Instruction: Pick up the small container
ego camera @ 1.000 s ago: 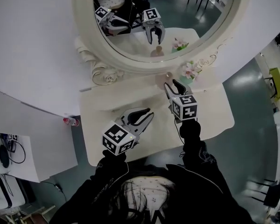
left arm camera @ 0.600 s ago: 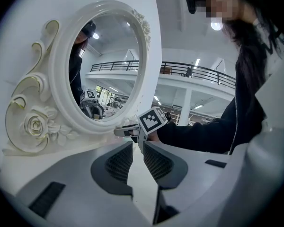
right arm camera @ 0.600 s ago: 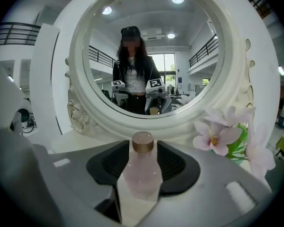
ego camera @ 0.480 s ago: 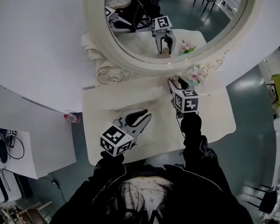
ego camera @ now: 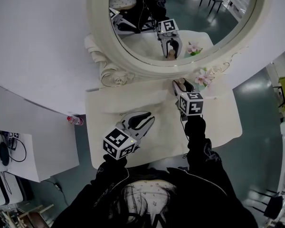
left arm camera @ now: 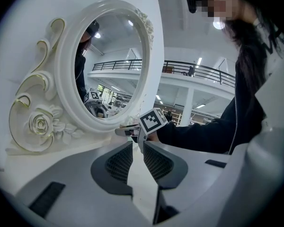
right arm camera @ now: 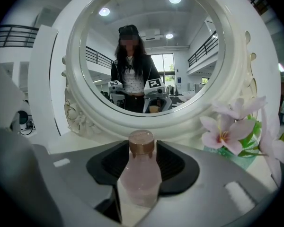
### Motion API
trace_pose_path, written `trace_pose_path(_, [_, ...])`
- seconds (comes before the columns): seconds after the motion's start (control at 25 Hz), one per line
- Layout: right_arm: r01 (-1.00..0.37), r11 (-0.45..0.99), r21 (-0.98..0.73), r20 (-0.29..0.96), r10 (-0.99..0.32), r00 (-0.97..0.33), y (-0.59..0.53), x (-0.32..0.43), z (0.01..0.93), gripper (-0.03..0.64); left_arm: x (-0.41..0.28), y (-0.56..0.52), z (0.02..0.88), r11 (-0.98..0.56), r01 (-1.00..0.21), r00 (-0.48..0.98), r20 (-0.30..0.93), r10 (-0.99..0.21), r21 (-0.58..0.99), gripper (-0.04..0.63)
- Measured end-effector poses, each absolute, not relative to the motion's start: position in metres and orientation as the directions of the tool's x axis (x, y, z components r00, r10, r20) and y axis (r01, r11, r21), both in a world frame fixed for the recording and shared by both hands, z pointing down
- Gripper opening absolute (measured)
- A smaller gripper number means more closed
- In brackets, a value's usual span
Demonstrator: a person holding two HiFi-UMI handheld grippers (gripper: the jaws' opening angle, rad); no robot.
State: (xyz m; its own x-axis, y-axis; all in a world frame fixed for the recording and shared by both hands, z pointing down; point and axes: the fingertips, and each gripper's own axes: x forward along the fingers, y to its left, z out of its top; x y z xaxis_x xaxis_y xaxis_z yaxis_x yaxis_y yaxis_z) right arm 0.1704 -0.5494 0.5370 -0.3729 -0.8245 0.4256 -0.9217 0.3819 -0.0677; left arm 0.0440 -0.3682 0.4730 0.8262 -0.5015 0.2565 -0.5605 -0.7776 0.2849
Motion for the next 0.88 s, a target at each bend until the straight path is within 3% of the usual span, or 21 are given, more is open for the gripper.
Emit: trace_pose_path(0.88, [-0.915,0.397,-0.074,0.431,-0.815,-0.388,-0.534,0.163,0.533,0.147,0.044,-0.367,0.48,-0.772,-0.559,0.827,0.271,-0.493,0.303,0.052])
